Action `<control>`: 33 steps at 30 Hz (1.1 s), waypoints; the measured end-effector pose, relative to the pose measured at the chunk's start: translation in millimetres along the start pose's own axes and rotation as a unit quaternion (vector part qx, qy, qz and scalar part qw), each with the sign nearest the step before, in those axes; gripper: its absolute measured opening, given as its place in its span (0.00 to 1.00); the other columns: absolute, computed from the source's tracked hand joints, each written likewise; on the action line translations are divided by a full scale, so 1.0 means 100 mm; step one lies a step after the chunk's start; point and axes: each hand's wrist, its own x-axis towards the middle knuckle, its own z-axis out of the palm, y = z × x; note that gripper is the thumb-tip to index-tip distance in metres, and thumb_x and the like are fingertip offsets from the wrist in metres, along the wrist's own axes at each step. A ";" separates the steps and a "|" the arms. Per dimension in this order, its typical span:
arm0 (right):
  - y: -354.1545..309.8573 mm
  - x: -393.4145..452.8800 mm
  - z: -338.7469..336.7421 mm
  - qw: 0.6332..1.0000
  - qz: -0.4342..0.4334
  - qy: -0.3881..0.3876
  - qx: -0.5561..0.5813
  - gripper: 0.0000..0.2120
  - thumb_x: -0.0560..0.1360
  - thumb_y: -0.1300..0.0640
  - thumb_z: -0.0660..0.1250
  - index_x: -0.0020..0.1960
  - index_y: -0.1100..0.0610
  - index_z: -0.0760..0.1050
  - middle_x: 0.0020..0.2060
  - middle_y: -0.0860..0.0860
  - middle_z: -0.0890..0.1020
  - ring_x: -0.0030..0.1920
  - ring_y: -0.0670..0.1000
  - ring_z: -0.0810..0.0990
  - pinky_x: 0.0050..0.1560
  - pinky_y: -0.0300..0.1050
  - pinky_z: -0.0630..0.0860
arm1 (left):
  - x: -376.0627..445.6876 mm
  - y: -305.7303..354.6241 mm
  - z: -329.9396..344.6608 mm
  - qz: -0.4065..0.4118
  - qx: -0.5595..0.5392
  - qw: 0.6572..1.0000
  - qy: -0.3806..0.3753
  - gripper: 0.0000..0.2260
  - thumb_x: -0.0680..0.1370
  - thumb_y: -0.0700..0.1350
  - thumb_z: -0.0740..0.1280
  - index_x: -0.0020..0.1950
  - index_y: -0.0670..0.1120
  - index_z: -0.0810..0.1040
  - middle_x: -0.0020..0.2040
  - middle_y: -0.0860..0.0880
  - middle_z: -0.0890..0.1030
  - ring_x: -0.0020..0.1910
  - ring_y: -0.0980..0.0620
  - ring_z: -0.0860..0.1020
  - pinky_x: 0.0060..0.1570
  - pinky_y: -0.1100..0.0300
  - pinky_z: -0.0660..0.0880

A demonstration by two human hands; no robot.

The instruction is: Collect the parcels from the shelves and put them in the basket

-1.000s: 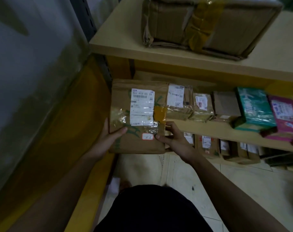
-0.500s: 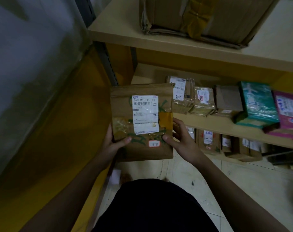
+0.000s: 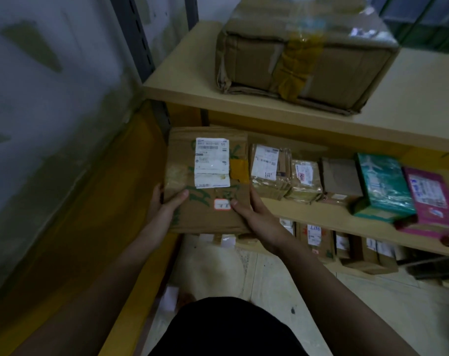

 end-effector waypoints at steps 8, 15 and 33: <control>-0.14 0.34 -0.07 0.983 0.044 0.104 0.144 0.17 0.80 0.46 0.65 0.67 0.45 0.71 0.62 0.56 0.78 0.58 0.61 0.79 0.48 0.70 0.80 | 0.25 0.22 0.21 0.005 0.086 0.994 -0.071 0.22 0.80 0.51 0.68 0.71 0.50 0.65 0.58 0.57 0.74 0.51 0.62 0.74 0.43 0.68 0.71; -0.26 0.60 0.01 0.985 0.010 0.144 0.097 0.13 0.83 0.49 0.59 0.67 0.45 0.71 0.56 0.54 0.78 0.54 0.60 0.79 0.41 0.59 0.82 | 0.25 0.07 0.23 -0.055 0.055 0.992 -0.103 0.38 0.73 0.53 0.74 0.77 0.55 0.55 0.63 0.56 0.72 0.68 0.50 0.71 0.67 0.49 0.71; -0.05 1.29 0.37 0.964 -0.003 0.259 0.061 0.30 0.75 0.38 0.63 0.74 0.48 0.66 0.66 0.56 0.75 0.63 0.62 0.76 0.58 0.57 0.77 | 0.76 -0.40 0.20 0.174 0.465 0.862 -0.102 0.41 0.78 0.44 0.69 0.82 0.54 0.46 0.82 0.50 0.41 0.79 0.43 0.34 0.78 0.43 0.53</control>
